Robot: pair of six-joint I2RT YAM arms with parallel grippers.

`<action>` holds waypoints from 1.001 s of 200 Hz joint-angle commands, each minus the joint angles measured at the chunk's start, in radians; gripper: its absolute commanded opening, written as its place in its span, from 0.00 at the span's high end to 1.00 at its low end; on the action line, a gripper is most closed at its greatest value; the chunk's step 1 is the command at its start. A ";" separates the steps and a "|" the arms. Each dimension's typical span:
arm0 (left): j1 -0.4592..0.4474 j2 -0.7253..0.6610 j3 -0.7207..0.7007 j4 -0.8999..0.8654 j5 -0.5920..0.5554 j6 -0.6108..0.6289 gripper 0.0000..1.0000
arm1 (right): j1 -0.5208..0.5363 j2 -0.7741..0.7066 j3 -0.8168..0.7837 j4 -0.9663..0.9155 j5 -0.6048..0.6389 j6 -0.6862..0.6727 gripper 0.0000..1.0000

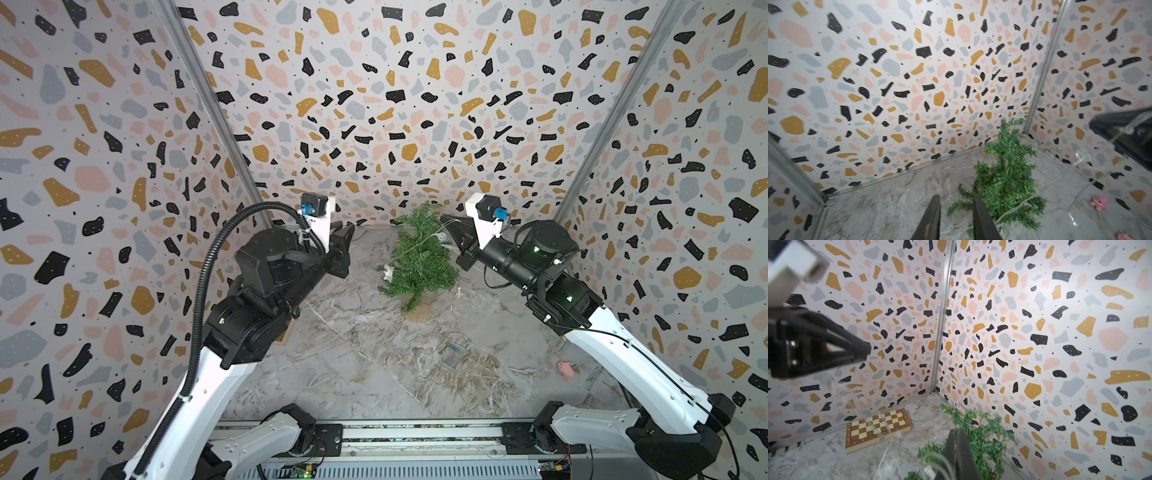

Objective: Wrap string light around the christmas tree
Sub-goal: Pick up the light string from the center of the board.

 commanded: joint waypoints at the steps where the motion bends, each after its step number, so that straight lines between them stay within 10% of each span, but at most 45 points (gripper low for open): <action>1: 0.005 -0.031 -0.121 0.075 0.209 -0.029 0.70 | 0.000 0.052 0.055 -0.045 -0.117 0.066 1.00; 49: 0.005 -0.083 -0.345 0.317 0.402 -0.128 0.63 | 0.033 0.168 0.158 -0.042 -0.201 0.137 1.00; 106: 0.005 -0.115 -0.411 0.378 0.423 -0.149 0.19 | 0.105 0.205 0.149 -0.060 -0.224 0.167 1.00; 200: 0.004 -0.062 -0.544 0.744 0.564 -0.332 0.19 | 0.151 0.281 0.168 0.081 -0.375 0.392 1.00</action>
